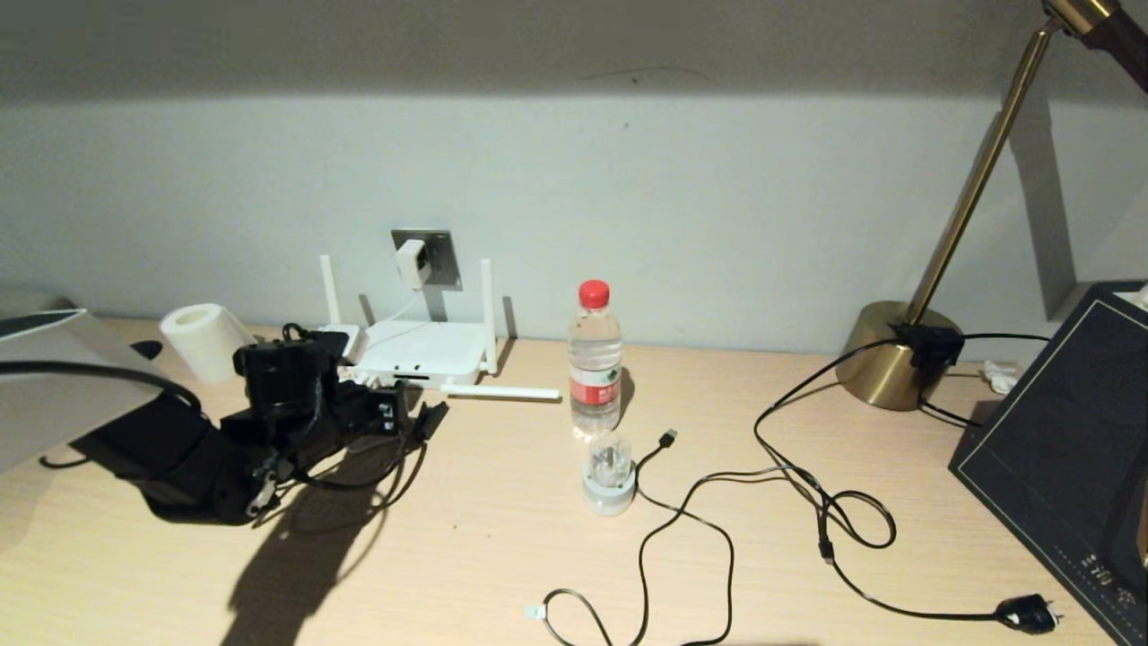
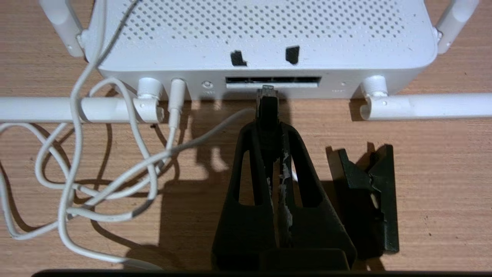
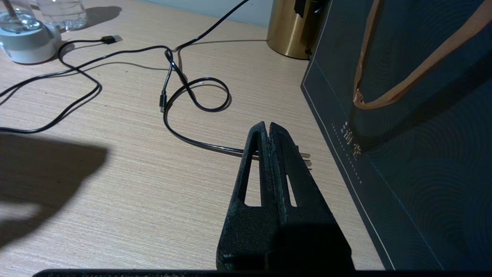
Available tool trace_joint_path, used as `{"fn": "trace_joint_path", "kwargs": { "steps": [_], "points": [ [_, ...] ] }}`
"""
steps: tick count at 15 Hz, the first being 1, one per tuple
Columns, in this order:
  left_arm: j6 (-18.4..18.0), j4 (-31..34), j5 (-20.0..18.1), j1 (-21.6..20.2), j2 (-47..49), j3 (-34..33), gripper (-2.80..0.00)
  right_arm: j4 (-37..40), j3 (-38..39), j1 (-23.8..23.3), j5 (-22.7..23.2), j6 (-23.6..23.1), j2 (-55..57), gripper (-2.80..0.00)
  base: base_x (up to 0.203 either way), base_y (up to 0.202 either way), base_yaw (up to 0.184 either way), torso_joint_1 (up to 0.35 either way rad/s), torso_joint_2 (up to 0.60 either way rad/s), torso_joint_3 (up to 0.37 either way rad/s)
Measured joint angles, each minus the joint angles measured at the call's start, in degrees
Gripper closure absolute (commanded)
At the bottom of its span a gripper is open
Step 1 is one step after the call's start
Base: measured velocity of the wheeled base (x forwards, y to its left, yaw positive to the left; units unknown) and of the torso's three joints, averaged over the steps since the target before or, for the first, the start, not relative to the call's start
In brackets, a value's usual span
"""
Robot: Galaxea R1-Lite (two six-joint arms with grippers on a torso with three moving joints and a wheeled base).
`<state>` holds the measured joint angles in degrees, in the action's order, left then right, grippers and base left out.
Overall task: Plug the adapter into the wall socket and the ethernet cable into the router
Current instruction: Align cable and router interface
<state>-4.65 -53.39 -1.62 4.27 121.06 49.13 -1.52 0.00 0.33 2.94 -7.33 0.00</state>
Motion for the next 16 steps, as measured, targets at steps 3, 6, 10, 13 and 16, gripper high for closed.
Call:
{"fn": "trace_joint_path", "kwargs": {
  "steps": [3,6,10,13,16],
  "points": [
    [0.1,0.0,-0.2,-0.2,0.5,1.0,0.0,0.0,0.0,0.0,0.0,0.0,0.0,0.0,0.0,0.0,0.0,0.0,0.0,0.0],
    [0.2,0.0,-0.4,-0.5,1.1,1.6,0.0,0.0,0.0,0.0,0.0,0.0,0.0,0.0,0.0,0.0,0.0,0.0,0.0,0.0],
    [0.3,0.0,-0.4,-0.6,1.9,2.2,0.0,0.0,0.0,0.0,0.0,0.0,0.0,0.0,0.0,0.0,0.0,0.0,0.0,0.0],
    [0.4,-0.1,-0.4,-0.6,2.1,2.1,0.0,0.0,0.0,0.0,0.0,0.0,0.0,0.0,0.0,0.0,0.0,0.0,0.0,0.0],
    [0.7,-0.1,-0.4,-0.6,2.1,1.6,0.0,0.0,0.0,0.0,0.0,0.0,0.0,0.0,0.0,0.0,0.0,0.0,0.0,0.0]
  ]
}}
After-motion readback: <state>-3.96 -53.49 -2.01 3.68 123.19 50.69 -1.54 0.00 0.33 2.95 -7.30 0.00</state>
